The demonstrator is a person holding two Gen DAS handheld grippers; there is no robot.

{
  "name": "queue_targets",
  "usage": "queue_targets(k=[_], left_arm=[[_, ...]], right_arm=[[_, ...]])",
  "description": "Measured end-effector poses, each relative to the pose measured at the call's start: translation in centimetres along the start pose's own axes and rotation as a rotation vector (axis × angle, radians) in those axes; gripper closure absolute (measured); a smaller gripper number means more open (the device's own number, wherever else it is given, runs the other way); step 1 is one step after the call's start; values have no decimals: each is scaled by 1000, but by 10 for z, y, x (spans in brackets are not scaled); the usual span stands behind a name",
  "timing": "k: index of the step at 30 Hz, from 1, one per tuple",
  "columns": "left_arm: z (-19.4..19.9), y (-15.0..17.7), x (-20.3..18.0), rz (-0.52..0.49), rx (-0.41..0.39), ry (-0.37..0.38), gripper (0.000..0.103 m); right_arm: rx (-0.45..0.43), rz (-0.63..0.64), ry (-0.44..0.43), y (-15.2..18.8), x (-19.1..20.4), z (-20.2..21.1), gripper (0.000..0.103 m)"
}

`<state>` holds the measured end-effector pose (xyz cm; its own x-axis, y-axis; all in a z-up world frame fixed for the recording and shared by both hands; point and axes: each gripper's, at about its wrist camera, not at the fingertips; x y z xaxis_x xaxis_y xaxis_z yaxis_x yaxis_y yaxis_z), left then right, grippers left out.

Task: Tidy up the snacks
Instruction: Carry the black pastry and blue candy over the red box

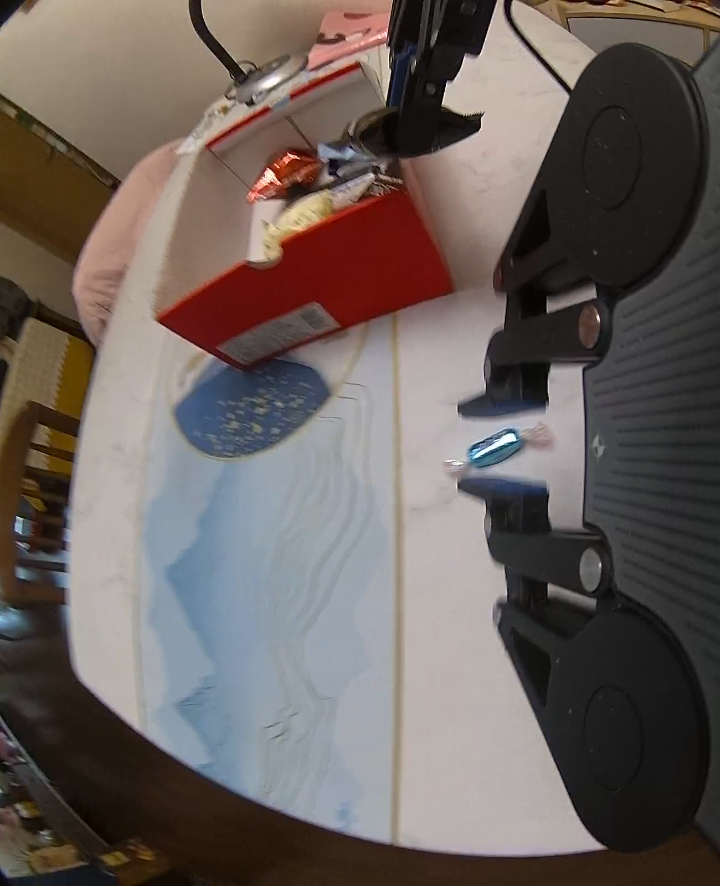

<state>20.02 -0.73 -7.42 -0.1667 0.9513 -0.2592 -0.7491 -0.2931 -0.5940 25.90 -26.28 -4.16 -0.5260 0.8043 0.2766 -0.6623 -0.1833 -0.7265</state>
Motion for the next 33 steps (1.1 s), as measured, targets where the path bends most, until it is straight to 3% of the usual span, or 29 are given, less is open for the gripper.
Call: queue_targets(k=[2, 8, 9, 13, 16, 18, 20, 33], left_arm=[[-12, 5, -2, 39, 29, -6, 29], [-54, 12, -7, 111, 77, -96, 28], [-60, 12, -7, 125, 87, -110, 29], [-76, 15, -7, 159, 120, -151, 50], [-82, 20, -7, 182, 139, -177, 72], [-84, 22, -6, 200, 146, -185, 77], [-83, 22, -8, 204, 141, -194, 88], [-63, 15, -29, 217, 90, -188, 91]], right_arm=[[0, -5, -16, 3, -2, 3, 72], [0, -21, -13, 9, -18, 8, 72], [-2, -27, -10, 9, -22, 9, 72], [-11, -35, -9, 9, -34, 13, 72], [-17, -35, -13, 8, -40, 15, 72], [-21, -32, -15, 8, -45, 15, 72], [-21, -34, -16, 8, -50, 15, 72], [-17, -26, 2, 5, -81, 23, 72]])
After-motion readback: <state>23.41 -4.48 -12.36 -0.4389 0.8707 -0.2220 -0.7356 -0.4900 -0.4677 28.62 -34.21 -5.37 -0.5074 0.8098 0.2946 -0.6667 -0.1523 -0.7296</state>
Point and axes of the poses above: each gripper's, at about its wrist camera, not at the fingertips, and z roughly against the way its jaws point, x to its left, y to its underside, and after that the axes turned 15 degrees about -x, right-handed
